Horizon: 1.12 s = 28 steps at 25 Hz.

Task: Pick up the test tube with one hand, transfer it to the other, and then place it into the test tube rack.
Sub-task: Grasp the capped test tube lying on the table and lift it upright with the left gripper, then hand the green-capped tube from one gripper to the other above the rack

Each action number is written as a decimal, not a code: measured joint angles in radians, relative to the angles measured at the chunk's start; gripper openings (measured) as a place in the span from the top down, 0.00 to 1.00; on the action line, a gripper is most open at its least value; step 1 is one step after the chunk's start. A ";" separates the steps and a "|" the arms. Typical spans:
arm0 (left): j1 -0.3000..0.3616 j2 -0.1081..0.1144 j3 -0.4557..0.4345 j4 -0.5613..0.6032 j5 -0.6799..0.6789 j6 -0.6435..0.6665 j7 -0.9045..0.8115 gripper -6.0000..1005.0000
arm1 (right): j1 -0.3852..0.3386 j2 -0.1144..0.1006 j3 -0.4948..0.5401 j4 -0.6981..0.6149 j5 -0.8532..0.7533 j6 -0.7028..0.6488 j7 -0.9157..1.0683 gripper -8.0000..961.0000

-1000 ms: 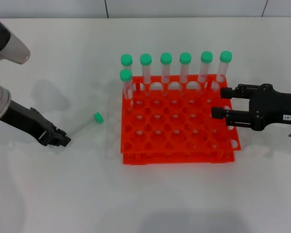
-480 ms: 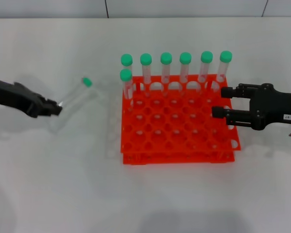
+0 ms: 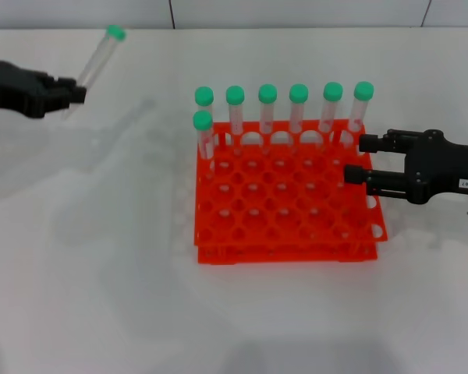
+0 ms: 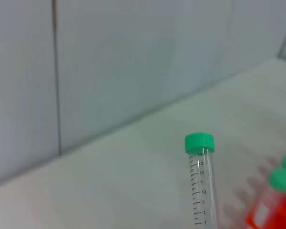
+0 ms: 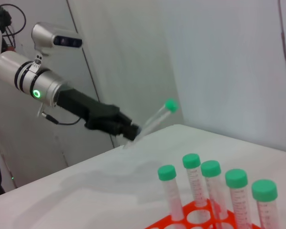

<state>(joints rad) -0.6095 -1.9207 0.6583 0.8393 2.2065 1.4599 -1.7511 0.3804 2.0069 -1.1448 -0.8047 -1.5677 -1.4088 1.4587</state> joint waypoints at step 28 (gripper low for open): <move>-0.178 -0.109 0.055 -0.206 -0.263 -0.020 0.262 0.81 | 0.009 0.001 0.040 -0.008 0.002 -0.013 0.000 0.32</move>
<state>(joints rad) -0.7874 -2.0295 0.7133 0.6329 1.9433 1.4395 -1.4890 0.3898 2.0079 -1.1046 -0.8130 -1.5661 -1.4221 1.4592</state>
